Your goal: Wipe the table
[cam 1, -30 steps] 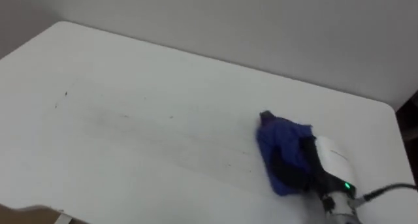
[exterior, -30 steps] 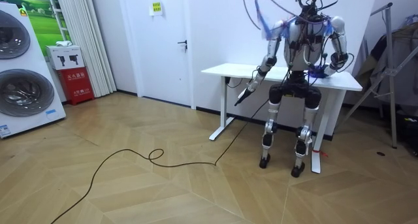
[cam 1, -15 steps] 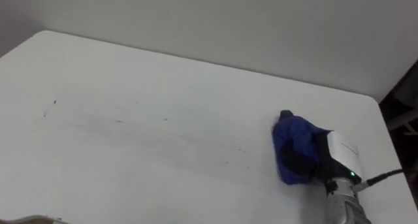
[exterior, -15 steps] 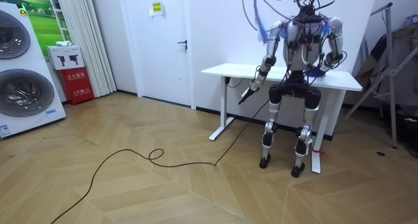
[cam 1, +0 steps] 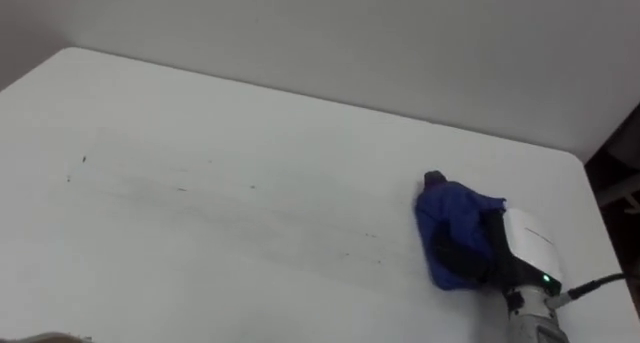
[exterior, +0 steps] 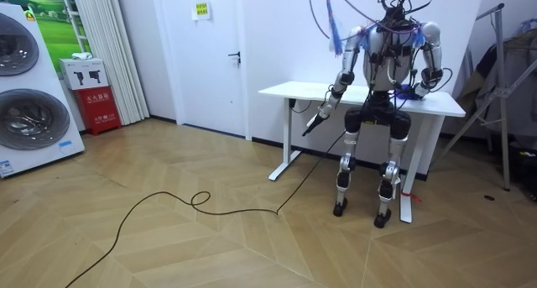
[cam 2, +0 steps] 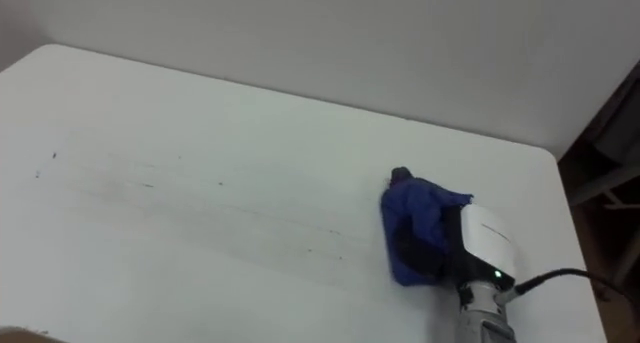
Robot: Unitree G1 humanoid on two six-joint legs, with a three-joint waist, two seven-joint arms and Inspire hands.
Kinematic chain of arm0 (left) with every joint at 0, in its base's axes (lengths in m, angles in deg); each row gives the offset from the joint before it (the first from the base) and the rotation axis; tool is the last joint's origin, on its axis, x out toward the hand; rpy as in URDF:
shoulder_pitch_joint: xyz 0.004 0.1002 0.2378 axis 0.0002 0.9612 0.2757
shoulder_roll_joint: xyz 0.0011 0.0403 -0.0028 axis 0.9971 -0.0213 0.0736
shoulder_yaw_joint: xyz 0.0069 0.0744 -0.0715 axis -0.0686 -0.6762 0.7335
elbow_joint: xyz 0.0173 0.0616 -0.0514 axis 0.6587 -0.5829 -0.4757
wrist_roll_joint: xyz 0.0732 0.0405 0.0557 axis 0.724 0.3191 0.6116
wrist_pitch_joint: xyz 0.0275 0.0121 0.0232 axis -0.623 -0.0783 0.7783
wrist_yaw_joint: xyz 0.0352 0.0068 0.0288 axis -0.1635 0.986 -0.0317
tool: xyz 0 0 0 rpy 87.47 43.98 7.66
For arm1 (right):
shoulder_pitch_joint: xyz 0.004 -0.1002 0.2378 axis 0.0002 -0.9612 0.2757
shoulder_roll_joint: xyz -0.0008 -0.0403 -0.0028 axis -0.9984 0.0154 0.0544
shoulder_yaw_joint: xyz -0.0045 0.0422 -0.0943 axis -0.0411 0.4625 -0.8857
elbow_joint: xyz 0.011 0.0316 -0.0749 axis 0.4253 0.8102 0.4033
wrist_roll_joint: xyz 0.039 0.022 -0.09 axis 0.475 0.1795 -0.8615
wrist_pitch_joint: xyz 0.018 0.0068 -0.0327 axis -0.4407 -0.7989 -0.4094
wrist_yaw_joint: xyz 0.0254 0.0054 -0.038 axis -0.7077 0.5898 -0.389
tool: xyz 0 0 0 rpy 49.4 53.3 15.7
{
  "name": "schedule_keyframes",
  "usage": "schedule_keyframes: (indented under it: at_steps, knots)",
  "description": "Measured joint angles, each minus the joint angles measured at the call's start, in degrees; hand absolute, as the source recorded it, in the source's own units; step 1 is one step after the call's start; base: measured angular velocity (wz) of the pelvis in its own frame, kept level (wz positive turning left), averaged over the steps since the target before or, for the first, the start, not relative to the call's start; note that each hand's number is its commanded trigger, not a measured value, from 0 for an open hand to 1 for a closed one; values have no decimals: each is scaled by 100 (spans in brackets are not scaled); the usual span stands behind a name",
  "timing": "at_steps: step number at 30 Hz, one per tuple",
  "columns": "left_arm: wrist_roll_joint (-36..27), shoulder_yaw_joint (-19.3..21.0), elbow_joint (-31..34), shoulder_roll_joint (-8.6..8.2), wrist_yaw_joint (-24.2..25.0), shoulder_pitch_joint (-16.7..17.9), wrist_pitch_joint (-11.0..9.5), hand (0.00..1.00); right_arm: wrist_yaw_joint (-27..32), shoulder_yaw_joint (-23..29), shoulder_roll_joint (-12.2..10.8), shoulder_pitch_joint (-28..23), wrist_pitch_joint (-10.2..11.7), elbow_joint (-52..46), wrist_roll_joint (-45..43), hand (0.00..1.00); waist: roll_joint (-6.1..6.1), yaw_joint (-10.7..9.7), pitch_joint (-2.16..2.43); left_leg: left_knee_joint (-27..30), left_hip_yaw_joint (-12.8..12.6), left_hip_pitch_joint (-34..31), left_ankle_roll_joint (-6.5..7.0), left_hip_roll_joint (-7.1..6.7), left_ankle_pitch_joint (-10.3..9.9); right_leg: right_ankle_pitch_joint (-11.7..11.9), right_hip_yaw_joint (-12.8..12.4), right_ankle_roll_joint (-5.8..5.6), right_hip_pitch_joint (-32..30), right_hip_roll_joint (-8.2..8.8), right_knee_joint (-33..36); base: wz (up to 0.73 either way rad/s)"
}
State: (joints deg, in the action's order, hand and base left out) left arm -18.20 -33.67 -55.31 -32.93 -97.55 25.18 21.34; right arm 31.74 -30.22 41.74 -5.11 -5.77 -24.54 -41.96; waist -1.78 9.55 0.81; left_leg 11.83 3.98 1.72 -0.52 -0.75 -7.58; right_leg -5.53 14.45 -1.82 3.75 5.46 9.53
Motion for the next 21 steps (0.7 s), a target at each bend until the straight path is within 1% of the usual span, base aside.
schedule_keyframes:
  at_steps: [2, 8, 16, 19, 21]
  knots:
    - [-2, -15, 27, -2, 8, -22, -37, 0, -1, 0, 18, -11, 13, 2, -24, 0, 15, -27, 9, 3, -10, 21, 0, -16, 0, 2, -11, -15, 25, 15, -2, 3]
    - [42, -36, 86, -13, 9, -77, -62, 0, -45, -23, 23, -10, 58, -50, -174, 0, 15, -136, 8, 3, -18, 24, 5, -30, -2, 0, -16, -28, 20, 30, 1, 0]
    - [-20, -247, 42, -5, 9, -73, -61, 0, -143, -37, 24, -1, 40, -106, -104, 0, 23, -141, 5, 3, -42, 58, 6, -23, -3, 2, -21, -30, 44, 28, 5, -1]
    - [-26, -254, 42, -9, 1, -69, -62, 0, -342, -24, 20, -53, 1, -357, -118, 0, 20, -193, 1, -6, -79, 79, 15, -12, -8, 2, -70, -30, 39, 19, 12, -8]
    - [-30, -253, 42, -11, -45, -80, -83, 0, -464, -22, 21, -182, 11, -660, -96, 0, 19, -219, 0, -8, -155, 101, 31, 11, -18, 2, -161, -30, 17, -2, 15, -18]
